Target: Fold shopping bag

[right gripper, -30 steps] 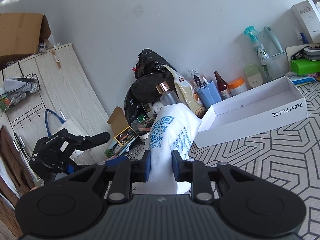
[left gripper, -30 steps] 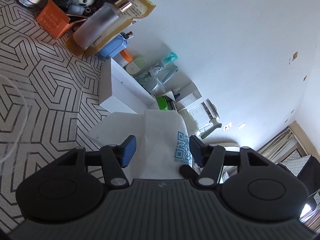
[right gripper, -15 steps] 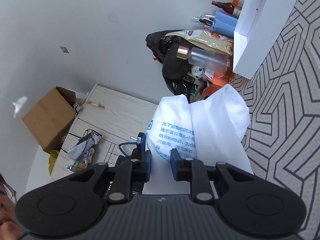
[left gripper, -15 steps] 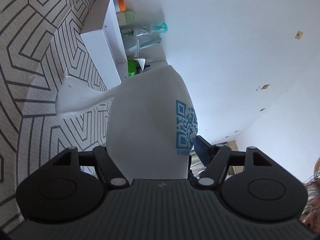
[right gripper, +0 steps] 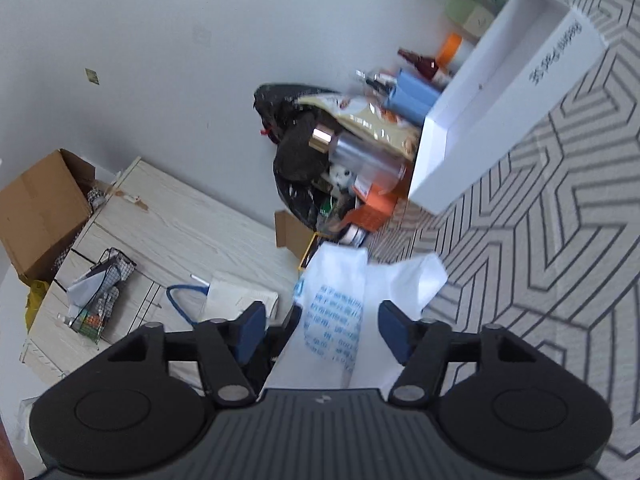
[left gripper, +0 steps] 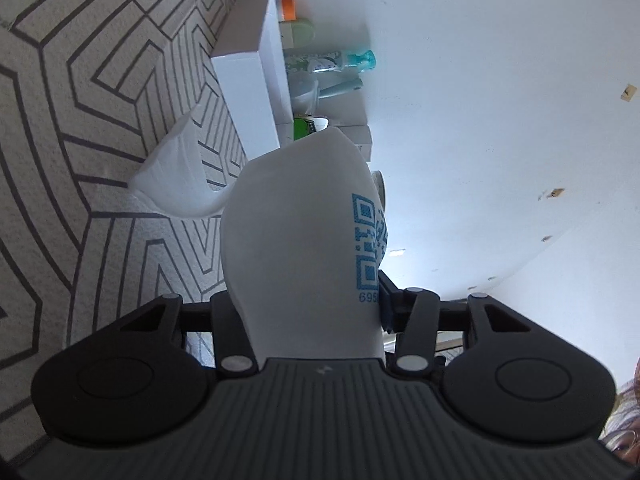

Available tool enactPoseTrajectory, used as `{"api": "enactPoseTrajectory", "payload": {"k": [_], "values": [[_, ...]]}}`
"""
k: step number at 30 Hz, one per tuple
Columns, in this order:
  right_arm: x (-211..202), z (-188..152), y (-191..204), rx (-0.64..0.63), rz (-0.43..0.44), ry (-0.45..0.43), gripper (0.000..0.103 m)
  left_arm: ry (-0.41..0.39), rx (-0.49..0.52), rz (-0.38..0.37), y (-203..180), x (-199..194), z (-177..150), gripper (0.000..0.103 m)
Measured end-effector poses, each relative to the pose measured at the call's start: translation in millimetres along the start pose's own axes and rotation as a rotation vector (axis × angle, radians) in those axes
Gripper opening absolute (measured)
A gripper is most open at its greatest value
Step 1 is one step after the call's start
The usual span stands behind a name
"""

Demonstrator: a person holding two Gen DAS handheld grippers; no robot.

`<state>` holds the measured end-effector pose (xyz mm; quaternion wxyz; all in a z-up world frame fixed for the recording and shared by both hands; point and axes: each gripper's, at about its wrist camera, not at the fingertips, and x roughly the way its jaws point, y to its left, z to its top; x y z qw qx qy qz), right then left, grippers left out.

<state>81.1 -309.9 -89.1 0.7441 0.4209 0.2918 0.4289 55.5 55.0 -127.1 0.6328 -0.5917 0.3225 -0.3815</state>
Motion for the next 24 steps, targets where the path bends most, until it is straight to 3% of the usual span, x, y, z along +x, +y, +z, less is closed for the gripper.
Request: {"api": "enactPoseTrajectory", "payload": {"k": [3, 10, 12, 14, 19, 24], "values": [[3.8, 8.4, -9.4, 0.038, -0.047, 0.025, 0.082, 0.010, 0.018, -0.025, -7.3, -1.3, -1.5, 0.048], [36.7, 7.0, -43.7, 0.312, 0.143, 0.120, 0.084, 0.035, 0.050, -0.051, -15.6, -1.4, 0.2, 0.048], [42.0, 6.4, -47.8, 0.368, 0.194, 0.114, 0.084, 0.037, 0.067, -0.023, -16.9, 0.8, -0.1, 0.048], [43.1, 9.4, -43.5, 0.345, 0.205, 0.111, 0.083, 0.038, 0.086, 0.012, -18.4, 3.3, -0.6, 0.048], [49.2, 18.7, -4.5, 0.120, 0.023, 0.169, 0.083, 0.051, 0.169, 0.075, -27.3, 8.8, -2.7, 0.048], [54.5, 22.4, 27.9, -0.032, -0.104, 0.232, 0.078, 0.050, 0.399, 0.229, -57.8, 16.9, -14.9, 0.048]]}}
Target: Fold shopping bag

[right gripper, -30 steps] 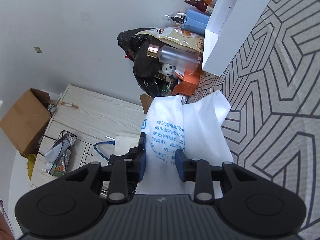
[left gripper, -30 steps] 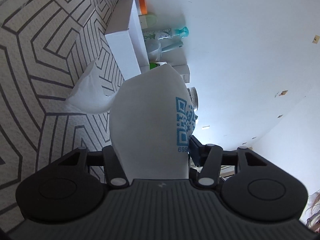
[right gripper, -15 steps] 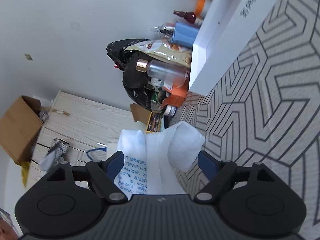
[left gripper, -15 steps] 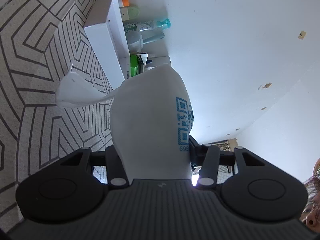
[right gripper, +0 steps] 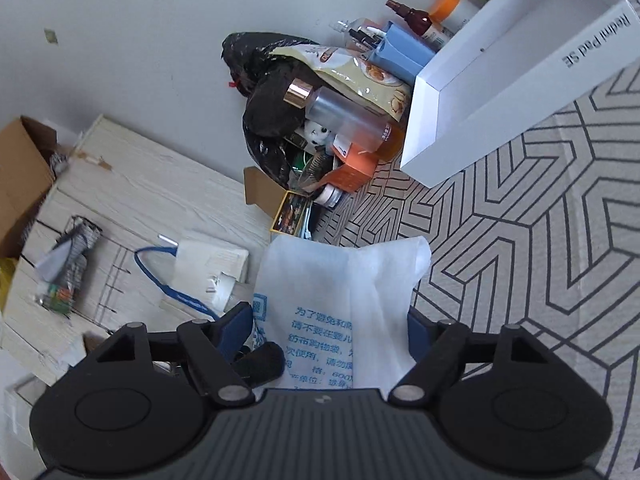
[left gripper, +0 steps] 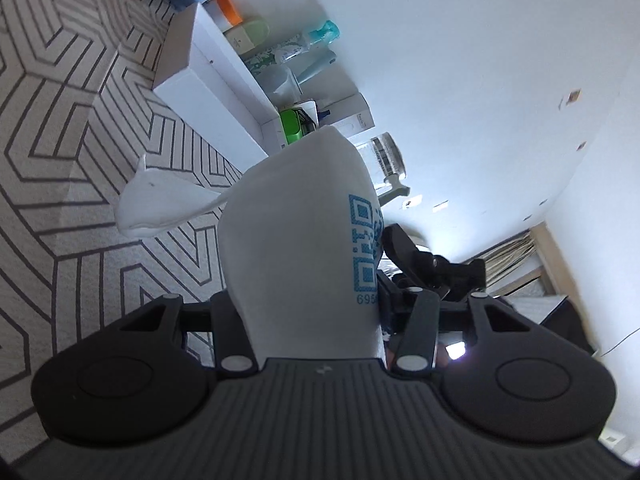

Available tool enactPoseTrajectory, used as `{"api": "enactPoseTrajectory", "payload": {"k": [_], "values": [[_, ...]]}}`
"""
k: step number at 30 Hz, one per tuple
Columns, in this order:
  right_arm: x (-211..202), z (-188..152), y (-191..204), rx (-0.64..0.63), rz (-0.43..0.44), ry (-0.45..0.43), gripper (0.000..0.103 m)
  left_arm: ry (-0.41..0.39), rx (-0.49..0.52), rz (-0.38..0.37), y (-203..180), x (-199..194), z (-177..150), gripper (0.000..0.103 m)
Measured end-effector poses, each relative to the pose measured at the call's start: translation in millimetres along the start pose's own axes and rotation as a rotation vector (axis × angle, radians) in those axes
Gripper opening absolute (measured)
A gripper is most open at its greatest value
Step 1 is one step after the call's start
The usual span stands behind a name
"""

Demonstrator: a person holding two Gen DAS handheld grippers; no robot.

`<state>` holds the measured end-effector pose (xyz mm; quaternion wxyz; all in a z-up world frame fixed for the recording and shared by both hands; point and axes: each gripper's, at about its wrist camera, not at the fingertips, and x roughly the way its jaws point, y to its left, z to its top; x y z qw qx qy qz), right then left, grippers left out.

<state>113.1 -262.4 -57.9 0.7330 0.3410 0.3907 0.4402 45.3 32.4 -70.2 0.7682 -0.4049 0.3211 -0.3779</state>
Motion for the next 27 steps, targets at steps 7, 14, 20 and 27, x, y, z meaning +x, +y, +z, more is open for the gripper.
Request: {"api": "enactPoseTrajectory", "payload": {"k": [7, 14, 20, 27], "values": [[3.7, -5.4, 41.1, -0.193, -0.147, 0.068, 0.068, 0.018, 0.182, 0.135, -25.8, 7.2, -4.0, 0.048], [-6.9, -16.4, 51.0, -0.334, -0.109, -0.007, 0.031, -0.017, 0.333, 0.227, -47.8, 7.6, -8.8, 0.052], [-35.9, -14.8, 41.2, -0.302, -0.039, -0.218, 0.030, -0.048, 0.292, 0.148, -47.8, -17.0, -2.7, 0.054], [-56.0, -12.5, 34.7, -0.356, -0.096, -0.348, 0.030, -0.149, 0.285, 0.441, -40.6, -81.8, 11.7, 0.054]]}}
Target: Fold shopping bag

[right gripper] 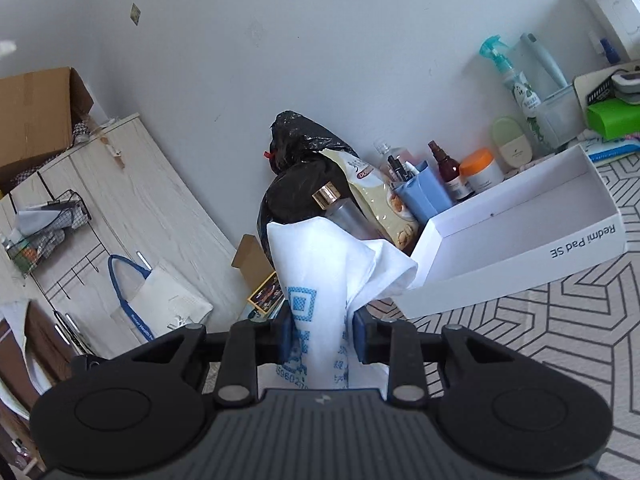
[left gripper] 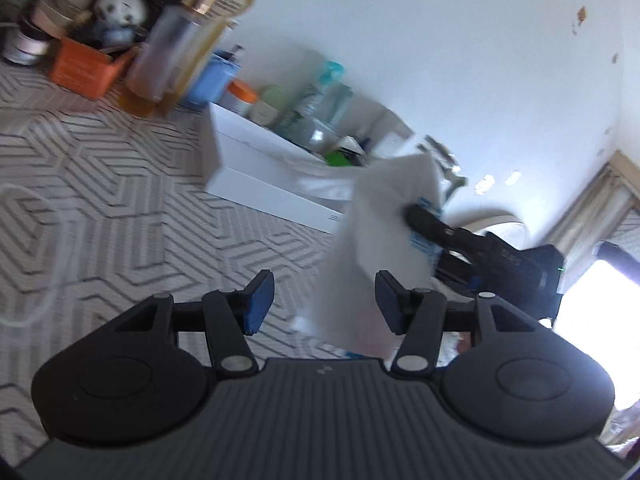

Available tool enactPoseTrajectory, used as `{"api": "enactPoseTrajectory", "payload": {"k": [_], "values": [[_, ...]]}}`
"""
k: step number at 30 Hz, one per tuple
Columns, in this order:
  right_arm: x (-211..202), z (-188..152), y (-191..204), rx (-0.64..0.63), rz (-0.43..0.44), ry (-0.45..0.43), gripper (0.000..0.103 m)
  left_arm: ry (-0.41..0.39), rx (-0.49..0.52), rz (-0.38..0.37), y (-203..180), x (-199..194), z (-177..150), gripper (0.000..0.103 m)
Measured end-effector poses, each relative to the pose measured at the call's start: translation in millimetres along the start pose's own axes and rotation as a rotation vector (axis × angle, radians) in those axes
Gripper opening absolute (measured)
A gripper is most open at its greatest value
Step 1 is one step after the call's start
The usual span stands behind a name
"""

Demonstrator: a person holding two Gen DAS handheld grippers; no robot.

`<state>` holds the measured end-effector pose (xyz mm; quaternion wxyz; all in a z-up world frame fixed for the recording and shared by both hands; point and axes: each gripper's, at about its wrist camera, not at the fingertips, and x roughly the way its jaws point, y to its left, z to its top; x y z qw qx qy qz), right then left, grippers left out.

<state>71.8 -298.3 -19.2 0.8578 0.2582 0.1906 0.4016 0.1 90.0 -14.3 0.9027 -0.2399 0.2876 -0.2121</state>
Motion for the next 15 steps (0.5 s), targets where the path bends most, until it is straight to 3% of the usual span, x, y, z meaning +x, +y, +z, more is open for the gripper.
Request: {"api": "enactPoseTrajectory", "payload": {"k": [4, 6, 9, 11, 15], "values": [[-2.1, -8.6, 8.6, -0.044, 0.030, -0.036, 0.030, -0.059, 0.034, 0.340, 26.1, -37.2, 15.1, 0.059], [-0.5, -14.0, 15.1, -0.069, 0.043, -0.050, 0.030, -0.044, 0.025, 0.432, 41.4, -43.9, 20.6, 0.062], [0.9, -17.7, 16.4, -0.055, 0.073, -0.055, 0.030, 0.035, 0.007, 0.516, 64.3, -33.3, 24.5, 0.064], [0.1, -18.2, 13.6, -0.011, 0.105, -0.045, 0.030, 0.080, 0.047, 0.553, 70.5, -25.7, 24.1, 0.064], [-2.9, -19.0, 2.6, 0.111, 0.185, -0.031, 0.030, 0.091, 0.118, 0.590, 65.8, -11.8, 27.3, 0.065]]}}
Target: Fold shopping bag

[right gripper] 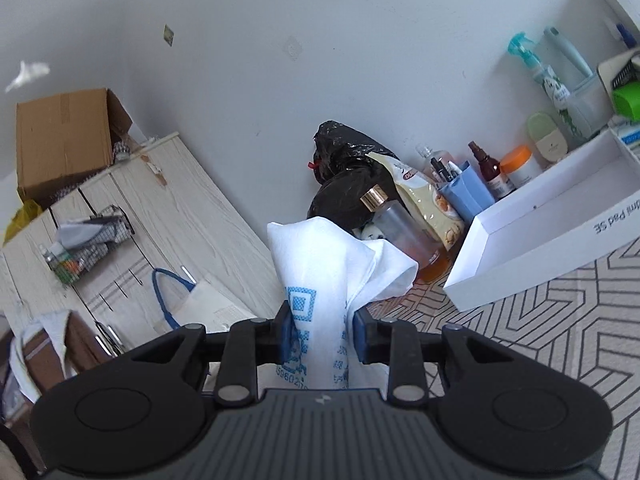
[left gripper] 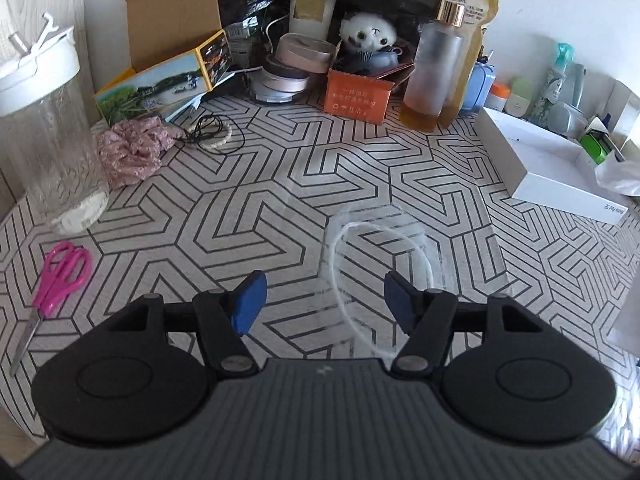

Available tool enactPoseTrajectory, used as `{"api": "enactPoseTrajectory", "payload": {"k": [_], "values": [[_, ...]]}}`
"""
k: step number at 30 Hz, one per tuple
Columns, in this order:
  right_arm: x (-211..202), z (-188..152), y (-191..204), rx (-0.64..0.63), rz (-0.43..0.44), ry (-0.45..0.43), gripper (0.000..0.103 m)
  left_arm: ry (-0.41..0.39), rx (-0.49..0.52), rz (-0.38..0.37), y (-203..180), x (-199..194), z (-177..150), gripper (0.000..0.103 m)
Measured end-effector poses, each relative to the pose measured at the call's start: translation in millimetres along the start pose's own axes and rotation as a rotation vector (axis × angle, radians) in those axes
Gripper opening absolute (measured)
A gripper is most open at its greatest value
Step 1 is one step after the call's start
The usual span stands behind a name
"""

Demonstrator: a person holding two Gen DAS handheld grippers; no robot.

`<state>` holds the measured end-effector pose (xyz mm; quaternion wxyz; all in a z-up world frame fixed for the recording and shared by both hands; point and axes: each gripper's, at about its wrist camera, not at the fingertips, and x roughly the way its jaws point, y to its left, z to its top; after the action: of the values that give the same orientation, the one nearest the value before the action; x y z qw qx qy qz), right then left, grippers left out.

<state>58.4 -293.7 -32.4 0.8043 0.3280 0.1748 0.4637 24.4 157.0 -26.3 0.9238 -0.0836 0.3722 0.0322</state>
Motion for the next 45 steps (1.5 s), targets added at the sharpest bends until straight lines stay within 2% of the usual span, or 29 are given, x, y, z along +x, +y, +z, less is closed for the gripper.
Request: {"api": "enactPoseTrajectory", "payload": {"k": [6, 9, 10, 11, 12, 13, 16, 20, 26, 31, 34, 38, 41, 45], "values": [[2.6, 0.7, -4.8, 0.027, 0.017, 0.003, 0.031, 0.049, 0.019, 0.023, -9.4, 25.1, 1.7, 0.067], [4.4, 2.5, -9.6, 0.043, 0.033, 0.007, 0.031, 0.054, 0.020, 0.040, -9.1, 37.1, -0.3, 0.062], [4.7, 2.7, -10.7, 0.046, 0.034, 0.008, 0.031, 0.044, 0.031, 0.050, -10.1, 38.7, -0.6, 0.042], [4.5, 2.2, -10.9, 0.046, 0.034, 0.012, 0.031, 0.035, 0.045, 0.053, -11.6, 38.9, -0.4, 0.029], [4.3, 1.7, -11.2, 0.045, 0.034, 0.016, 0.031, 0.033, 0.059, 0.047, -12.9, 39.4, -0.1, 0.008], [4.1, 1.1, -11.7, 0.044, 0.034, 0.019, 0.031, 0.034, 0.065, 0.034, -13.2, 41.0, 0.2, 0.004], [3.7, -0.8, -14.7, 0.036, 0.032, 0.027, 0.031, 0.033, 0.081, 0.026, -16.7, 42.9, 1.7, 0.003], [0.9, -5.6, -16.3, 0.033, 0.029, 0.035, 0.031, -0.011, 0.137, 0.027, -32.2, 33.1, 11.2, 0.003], [0.8, -12.9, -11.3, -0.005, 0.063, 0.079, 0.031, -0.081, 0.213, -0.114, -71.1, -6.9, 34.3, 0.003], [7.6, -23.6, -1.7, -0.030, 0.111, 0.133, 0.032, -0.147, 0.330, -0.134, -117.8, -36.0, 43.7, 0.003], [10.1, -26.0, -2.2, -0.034, 0.118, 0.143, 0.032, -0.154, 0.362, -0.195, -137.6, -52.4, 44.7, 0.003], [1.8, -23.9, -2.6, -0.049, 0.096, 0.113, 0.032, -0.148, 0.372, -0.302, -155.4, -73.5, 49.8, 0.003], [-5.4, -19.4, 1.4, -0.079, 0.041, 0.102, 0.032, -0.146, 0.396, -0.342, -169.0, -84.4, 52.7, 0.004], [-6.4, -13.9, 10.9, -0.147, 0.009, 0.130, 0.032, -0.159, 0.489, -0.401, -203.7, -96.0, 57.8, 0.004]]}}
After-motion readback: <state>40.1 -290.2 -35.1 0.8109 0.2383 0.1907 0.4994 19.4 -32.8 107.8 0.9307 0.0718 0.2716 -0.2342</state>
